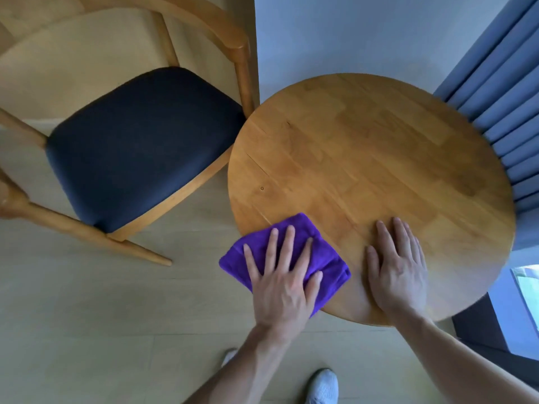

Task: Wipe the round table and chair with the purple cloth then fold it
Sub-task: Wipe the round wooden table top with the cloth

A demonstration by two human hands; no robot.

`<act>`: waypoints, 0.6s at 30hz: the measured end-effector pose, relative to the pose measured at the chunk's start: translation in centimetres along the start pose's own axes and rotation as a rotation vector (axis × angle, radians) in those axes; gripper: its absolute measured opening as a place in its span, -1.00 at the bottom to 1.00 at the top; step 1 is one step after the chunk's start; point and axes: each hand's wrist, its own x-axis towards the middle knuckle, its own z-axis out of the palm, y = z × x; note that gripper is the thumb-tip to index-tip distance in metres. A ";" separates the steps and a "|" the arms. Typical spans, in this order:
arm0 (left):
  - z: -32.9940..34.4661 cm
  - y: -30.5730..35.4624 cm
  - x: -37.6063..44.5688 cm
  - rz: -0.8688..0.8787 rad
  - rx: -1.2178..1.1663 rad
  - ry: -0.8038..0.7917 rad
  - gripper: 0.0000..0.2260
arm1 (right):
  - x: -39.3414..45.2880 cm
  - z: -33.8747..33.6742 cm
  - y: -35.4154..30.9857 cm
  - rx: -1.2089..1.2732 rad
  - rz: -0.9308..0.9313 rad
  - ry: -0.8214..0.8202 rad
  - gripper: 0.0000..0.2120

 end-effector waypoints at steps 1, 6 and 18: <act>0.1 -0.1 -0.4 0.028 0.001 0.012 -0.53 | 0.0 0.0 0.0 -0.005 -0.001 0.001 -0.46; 0.5 -3.1 2.4 0.056 -0.020 0.030 -0.57 | -0.1 0.1 -0.2 -0.020 -0.003 0.005 -0.45; 0.1 -6.1 10.0 -0.428 -0.393 0.203 -0.34 | 0.1 -0.2 -0.5 -0.058 0.008 -0.023 -0.44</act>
